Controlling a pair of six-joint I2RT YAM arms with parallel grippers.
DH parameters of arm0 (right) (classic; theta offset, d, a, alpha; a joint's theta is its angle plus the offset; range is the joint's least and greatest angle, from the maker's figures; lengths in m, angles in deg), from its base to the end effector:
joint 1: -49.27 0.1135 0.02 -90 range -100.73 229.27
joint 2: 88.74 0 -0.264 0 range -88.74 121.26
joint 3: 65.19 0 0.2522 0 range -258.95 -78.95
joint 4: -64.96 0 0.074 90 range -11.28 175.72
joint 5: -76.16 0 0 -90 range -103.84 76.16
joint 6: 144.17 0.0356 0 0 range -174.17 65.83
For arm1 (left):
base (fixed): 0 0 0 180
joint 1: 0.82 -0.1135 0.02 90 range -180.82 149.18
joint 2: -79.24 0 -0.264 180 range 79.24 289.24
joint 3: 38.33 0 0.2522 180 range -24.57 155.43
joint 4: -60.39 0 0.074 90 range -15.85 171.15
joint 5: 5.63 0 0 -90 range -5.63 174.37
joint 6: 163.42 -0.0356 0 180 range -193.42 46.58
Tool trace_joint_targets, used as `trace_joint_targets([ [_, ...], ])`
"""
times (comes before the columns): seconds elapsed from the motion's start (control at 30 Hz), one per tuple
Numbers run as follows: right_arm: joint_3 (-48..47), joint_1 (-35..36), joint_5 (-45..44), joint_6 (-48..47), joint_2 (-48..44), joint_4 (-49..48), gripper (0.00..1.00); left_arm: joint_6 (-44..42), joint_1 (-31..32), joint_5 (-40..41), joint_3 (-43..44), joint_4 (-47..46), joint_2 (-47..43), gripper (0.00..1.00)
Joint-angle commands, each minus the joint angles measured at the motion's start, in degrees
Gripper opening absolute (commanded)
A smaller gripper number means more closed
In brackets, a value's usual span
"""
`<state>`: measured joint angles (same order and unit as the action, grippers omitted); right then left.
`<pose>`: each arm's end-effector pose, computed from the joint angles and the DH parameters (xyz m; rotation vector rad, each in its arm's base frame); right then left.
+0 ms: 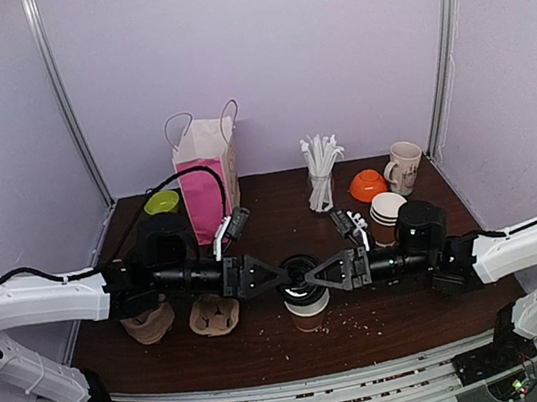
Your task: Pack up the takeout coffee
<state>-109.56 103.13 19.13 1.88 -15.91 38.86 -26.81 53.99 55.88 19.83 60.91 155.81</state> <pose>0.1422 0.2275 0.2413 -0.5085 1.9300 1.8347 0.1576 -0.2530 0.2565 0.5559 2.1685 -1.5717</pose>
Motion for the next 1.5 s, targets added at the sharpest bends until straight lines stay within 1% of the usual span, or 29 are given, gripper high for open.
trace_joint_targets([
  [0.0,1.39,-1.33,-1.42,2.33,2.44,-3.27,0.14,-2.1,0.04,5.02,-0.86,2.5,0.52,0.85],
  [0.13,1.56,-1.56,-0.42,4.62,6.5,-6.55,0.14,-2.82,0.04,7.14,-0.74,5.22,1.88,0.87],
  [0.33,1.73,-1.97,0.15,7.84,10.96,-10.04,0.14,-2.9,0.04,8.73,-0.59,6.35,3.6,0.88],
  [0.43,2.51,-2.63,0.1,9.62,12.26,-11.45,0.14,-2.98,-0.03,9.06,-0.02,6.95,4.75,0.88],
  [0.6,4.77,-3.47,0.29,13.05,13.43,-16.44,0.14,-2.92,-0.05,9.2,0.67,6.94,6.33,0.88],
  [0.97,5.99,-3.52,0.74,15.42,15.76,-20.08,0.14,-2.55,-0.4,8.77,1.72,5.67,8.27,0.89],
  [1.47,7.8,-4.25,0.62,16.46,17.53,-21.51,0.14,-2.83,-0.49,7.66,3.79,5.91,11.87,0.88],
])
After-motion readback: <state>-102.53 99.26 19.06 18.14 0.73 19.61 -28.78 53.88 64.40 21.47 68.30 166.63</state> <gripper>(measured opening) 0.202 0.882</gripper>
